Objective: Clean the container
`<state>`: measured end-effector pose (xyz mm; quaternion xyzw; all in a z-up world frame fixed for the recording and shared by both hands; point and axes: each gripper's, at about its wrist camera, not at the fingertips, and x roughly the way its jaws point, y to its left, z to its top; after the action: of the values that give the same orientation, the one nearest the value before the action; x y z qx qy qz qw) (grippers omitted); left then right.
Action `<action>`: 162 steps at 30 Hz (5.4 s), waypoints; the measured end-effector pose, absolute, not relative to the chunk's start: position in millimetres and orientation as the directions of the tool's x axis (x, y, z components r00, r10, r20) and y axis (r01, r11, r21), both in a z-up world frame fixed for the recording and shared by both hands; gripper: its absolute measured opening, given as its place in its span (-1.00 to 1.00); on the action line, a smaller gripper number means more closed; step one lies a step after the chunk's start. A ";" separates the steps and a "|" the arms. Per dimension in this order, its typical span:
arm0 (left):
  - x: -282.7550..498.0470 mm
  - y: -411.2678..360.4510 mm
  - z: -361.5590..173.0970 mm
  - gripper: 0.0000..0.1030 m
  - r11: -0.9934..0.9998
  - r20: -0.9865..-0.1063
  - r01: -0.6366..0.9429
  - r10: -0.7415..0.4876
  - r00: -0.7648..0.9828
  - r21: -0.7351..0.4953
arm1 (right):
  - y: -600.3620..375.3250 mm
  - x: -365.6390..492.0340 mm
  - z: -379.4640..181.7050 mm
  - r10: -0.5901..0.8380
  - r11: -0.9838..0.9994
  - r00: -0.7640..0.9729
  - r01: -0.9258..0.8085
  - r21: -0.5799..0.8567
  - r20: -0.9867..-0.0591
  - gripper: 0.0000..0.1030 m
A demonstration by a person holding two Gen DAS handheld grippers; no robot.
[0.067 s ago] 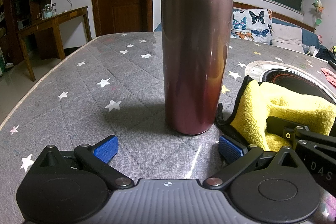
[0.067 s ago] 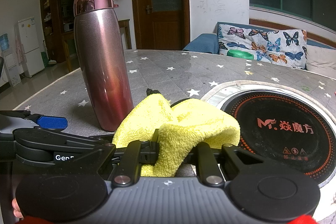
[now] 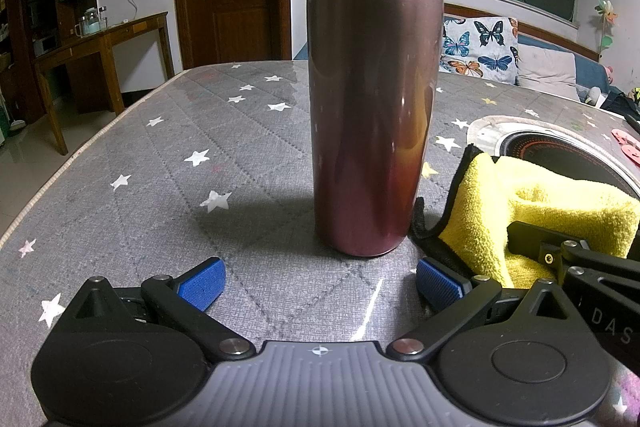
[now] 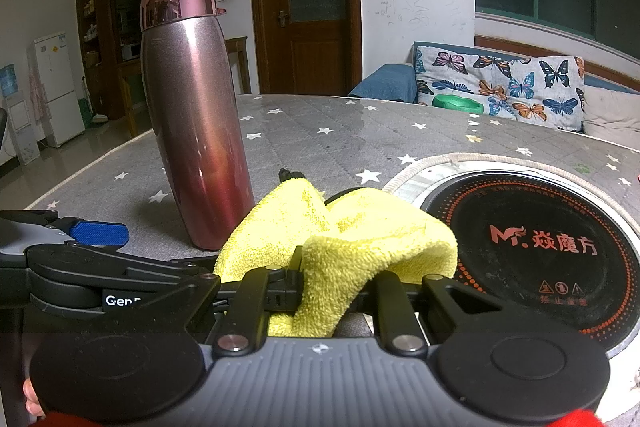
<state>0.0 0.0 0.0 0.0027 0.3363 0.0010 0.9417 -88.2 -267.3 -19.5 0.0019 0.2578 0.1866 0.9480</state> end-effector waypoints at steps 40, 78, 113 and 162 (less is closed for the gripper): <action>-0.6 0.5 -0.6 1.00 1.000 -0.633 0.000 0.004 0.774 0.007 | -267.2 -88.8 -18.8 0.356 0.930 0.797 -0.353 0.103 -0.488 -0.75; -0.8 1.0 -0.7 1.00 1.000 -0.633 0.000 0.004 0.774 0.007 | -266.6 -89.1 -19.1 0.357 0.930 0.796 -0.353 0.105 -0.488 -0.75; -1.2 1.1 -0.7 1.00 1.000 -0.633 0.000 0.004 0.774 0.007 | -268.0 -87.4 -19.8 0.362 0.929 0.794 -0.354 0.113 -0.488 -0.75; -10.3 3.5 6.4 1.00 1.000 -0.643 -0.016 0.020 0.766 0.011 | -281.8 -93.7 -19.5 0.412 0.911 0.773 -0.361 0.200 -0.482 -0.75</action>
<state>-10.3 3.5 6.4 0.0025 0.3420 0.0095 0.9397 -93.7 -281.8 -19.5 0.0482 0.2669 0.2054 0.9404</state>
